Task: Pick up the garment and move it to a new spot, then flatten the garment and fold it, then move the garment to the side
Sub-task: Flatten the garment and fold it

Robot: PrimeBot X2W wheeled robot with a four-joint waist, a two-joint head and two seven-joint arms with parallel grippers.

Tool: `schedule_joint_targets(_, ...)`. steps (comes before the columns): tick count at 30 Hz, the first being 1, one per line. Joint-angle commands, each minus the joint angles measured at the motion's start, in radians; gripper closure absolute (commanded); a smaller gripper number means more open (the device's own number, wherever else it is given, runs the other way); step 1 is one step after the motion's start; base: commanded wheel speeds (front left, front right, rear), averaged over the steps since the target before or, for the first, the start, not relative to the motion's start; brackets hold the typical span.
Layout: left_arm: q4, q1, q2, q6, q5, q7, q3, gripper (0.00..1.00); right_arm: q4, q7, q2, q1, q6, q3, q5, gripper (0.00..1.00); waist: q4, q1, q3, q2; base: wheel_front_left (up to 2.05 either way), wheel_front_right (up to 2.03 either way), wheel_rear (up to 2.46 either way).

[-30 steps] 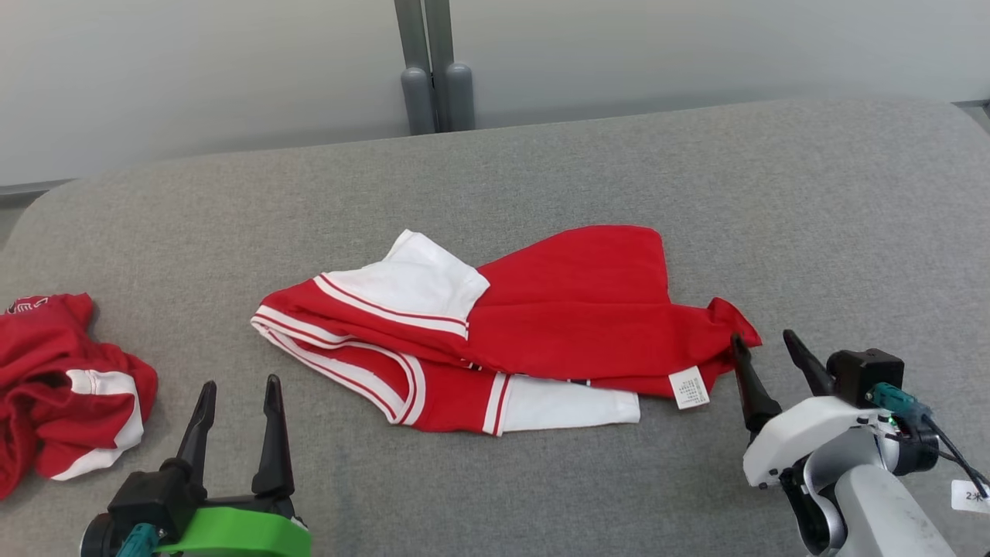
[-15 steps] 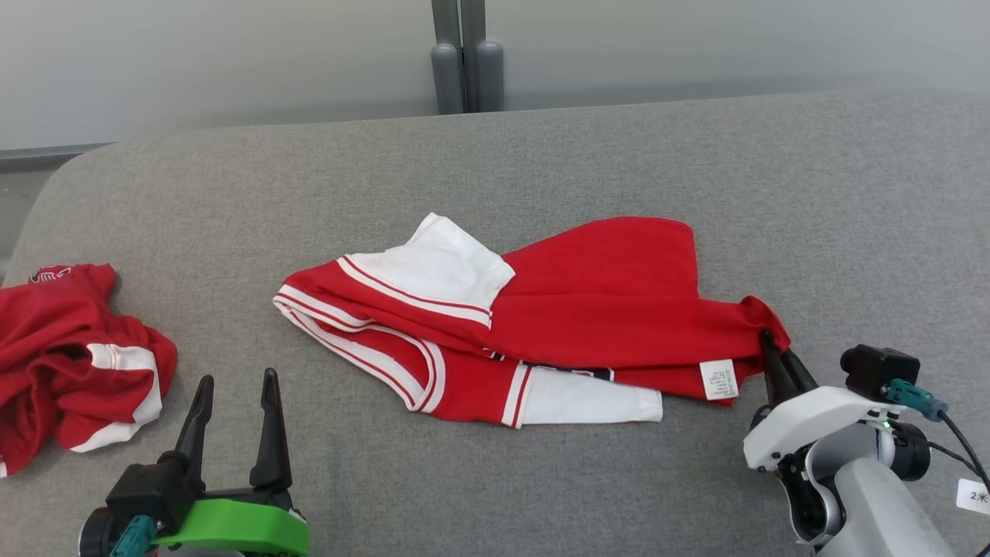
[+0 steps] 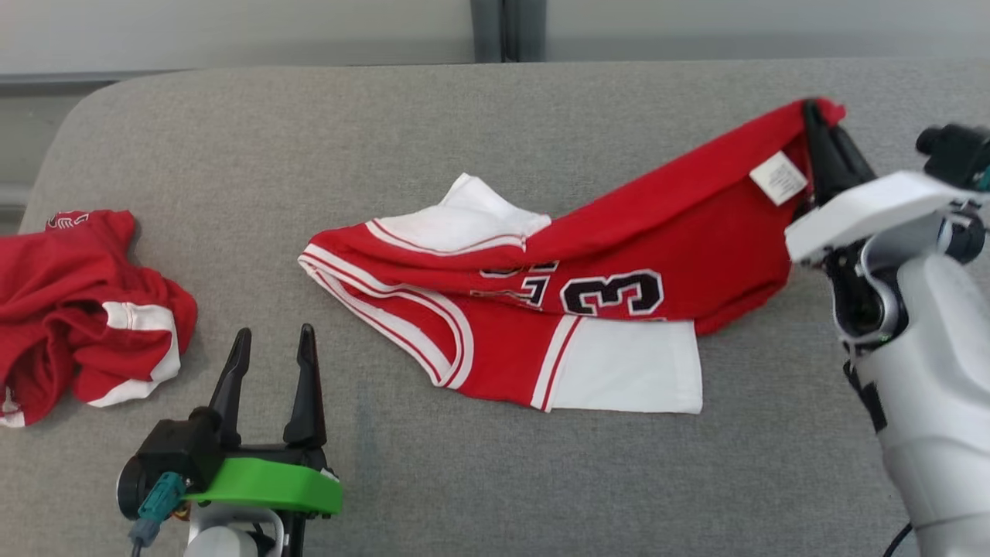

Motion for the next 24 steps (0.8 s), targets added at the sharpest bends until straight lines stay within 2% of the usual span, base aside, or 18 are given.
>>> schedule_joint_targets(1,0.002,-0.027,-0.005,-0.004,-0.005,0.0,-0.005,0.0,0.02,0.021,-0.017,-0.056,0.001,0.001,0.014,1.0,0.078,0.0,0.08,-0.0001,0.0,0.0,0.0)
schedule_joint_targets(5,0.006,-0.066,-0.013,-0.009,-0.016,0.0,-0.023,0.0,0.112,0.073,-0.074,-0.215,0.001,0.015,0.033,1.0,0.139,0.0,0.14,-0.0001,0.0,0.0,0.0)
schedule_joint_targets(9,0.01,-0.1,-0.017,-0.013,-0.041,0.0,-0.051,0.0,0.206,0.078,-0.119,-0.363,0.0,0.032,0.048,1.0,0.203,0.0,0.191,-0.0001,0.0,0.0,0.0)
schedule_joint_targets(13,0.002,-0.128,-0.017,0.002,-0.081,0.0,-0.103,0.0,0.296,0.042,-0.165,-0.493,0.0,0.067,0.032,1.0,0.265,0.0,0.235,-0.0001,0.0,0.0,0.0)
schedule_joint_targets(18,-0.006,-0.151,-0.017,0.022,-0.11,0.0,-0.153,0.0,0.428,-0.054,-0.211,-0.612,0.0,0.09,0.006,1.0,0.326,0.0,0.267,-0.0001,0.0,0.0,0.0)
schedule_joint_targets(19,-0.007,-0.153,-0.017,0.026,-0.111,0.0,-0.158,0.0,0.451,-0.069,-0.213,-0.626,0.0,0.095,0.004,0.89,0.331,0.0,0.269,-0.0001,0.0,0.0,0.0)
schedule_joint_targets(20,-0.008,-0.155,-0.017,0.029,-0.113,0.0,-0.163,0.0,0.486,-0.078,-0.212,-0.636,0.0,0.099,0.007,0.02,0.335,0.0,0.269,-0.0001,0.0,0.0,0.0)
schedule_joint_targets(24,-0.006,-0.153,-0.017,0.04,-0.115,0.0,-0.167,0.0,0.572,-0.101,-0.203,-0.658,0.0,0.129,0.021,0.0,0.327,0.0,0.258,-0.0001,0.0,0.0,0.0)
